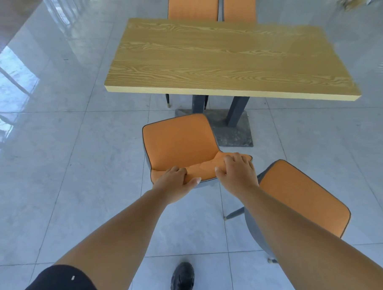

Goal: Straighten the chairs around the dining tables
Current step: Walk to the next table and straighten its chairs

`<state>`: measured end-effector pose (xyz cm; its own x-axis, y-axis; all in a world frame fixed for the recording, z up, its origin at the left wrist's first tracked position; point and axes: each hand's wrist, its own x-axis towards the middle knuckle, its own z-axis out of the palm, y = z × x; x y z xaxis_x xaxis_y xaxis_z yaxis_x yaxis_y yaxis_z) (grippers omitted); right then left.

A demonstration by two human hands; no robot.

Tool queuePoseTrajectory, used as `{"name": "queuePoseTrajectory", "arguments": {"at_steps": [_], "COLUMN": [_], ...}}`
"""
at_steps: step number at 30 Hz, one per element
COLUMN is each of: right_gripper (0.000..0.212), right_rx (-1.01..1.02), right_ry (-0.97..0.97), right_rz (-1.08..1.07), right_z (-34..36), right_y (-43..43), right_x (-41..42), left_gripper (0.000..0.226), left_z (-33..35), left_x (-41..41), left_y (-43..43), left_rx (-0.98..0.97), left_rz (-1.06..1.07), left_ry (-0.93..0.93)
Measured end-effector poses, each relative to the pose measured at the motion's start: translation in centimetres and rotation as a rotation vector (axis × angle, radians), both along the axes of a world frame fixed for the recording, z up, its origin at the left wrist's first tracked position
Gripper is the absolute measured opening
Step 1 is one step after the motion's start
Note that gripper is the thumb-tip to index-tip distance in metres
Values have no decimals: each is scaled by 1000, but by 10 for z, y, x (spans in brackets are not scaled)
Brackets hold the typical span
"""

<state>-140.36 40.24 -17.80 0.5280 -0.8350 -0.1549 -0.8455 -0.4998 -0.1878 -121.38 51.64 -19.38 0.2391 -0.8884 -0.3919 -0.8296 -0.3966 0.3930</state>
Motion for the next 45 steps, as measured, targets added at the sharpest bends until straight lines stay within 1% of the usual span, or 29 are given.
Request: {"name": "queuePoseTrajectory", "arguments": {"at_steps": [3, 5, 8, 10, 12, 14, 18, 20, 22, 24, 27, 32, 35, 37, 39, 42, 45], "right_gripper": [41, 42, 39, 28, 26, 29, 36, 40, 44, 43, 49, 65, 75, 78, 73, 69, 77], "right_rx": [63, 114, 210, 265, 293, 278, 295, 308, 362, 415, 357, 238, 242, 296, 320, 302, 287], "right_ry": [-26, 15, 87, 47, -3, -36, 3, 3, -23, -81, -105, -47, -41, -122, -201, -218, -217], "right_rz": [10, -11, -85, -144, -203, -262, -245, -255, -312, -410, -484, -515, -613, -699, -742, -722, -686], "right_z": [18, 30, 42, 47, 51, 52, 43, 36, 29, 23, 15, 7, 1, -1, -4, -10, -16], "right_y": [14, 20, 28, 34, 45, 58, 87, 104, 120, 135, 153, 176, 185, 187, 185, 181, 175], "right_x": [-24, -47, -92, -127, -167, -209, -282, -310, -330, -344, -355, -368, -379, -380, -379, -380, -385], "left_gripper": [41, 36, 37, 40, 44, 42, 37, 41, 49, 55, 63, 71, 77, 80, 90, 99, 98], "left_z": [20, 34, 51, 59, 67, 71, 76, 74, 69, 63, 52, 40, 34, 29, 25, 20, 18], "left_x": [-17, -32, -62, -86, -118, -156, -234, -265, -285, -296, -301, -305, -309, -309, -307, -305, -308], "left_y": [-1, 0, 6, 10, 16, 20, 28, 33, 35, 37, 36, 17, 7, 3, 0, -2, -3], "left_rx": [20, 40, 33, 18, 36, 43, -39, -86, -86, -78, -103, -108, -144, -158, -134, -140, -180], "left_rz": [41, 44, 41, 31, -16, -96, -219, -292, -387, -472, -597, -748, -849, -876, -889, -882, -847], "left_ry": [-47, -117, -137, -83, -23, -11, -16, -10, -43, -129, -253, -230, -259, -252, -258, -272, -301]}}
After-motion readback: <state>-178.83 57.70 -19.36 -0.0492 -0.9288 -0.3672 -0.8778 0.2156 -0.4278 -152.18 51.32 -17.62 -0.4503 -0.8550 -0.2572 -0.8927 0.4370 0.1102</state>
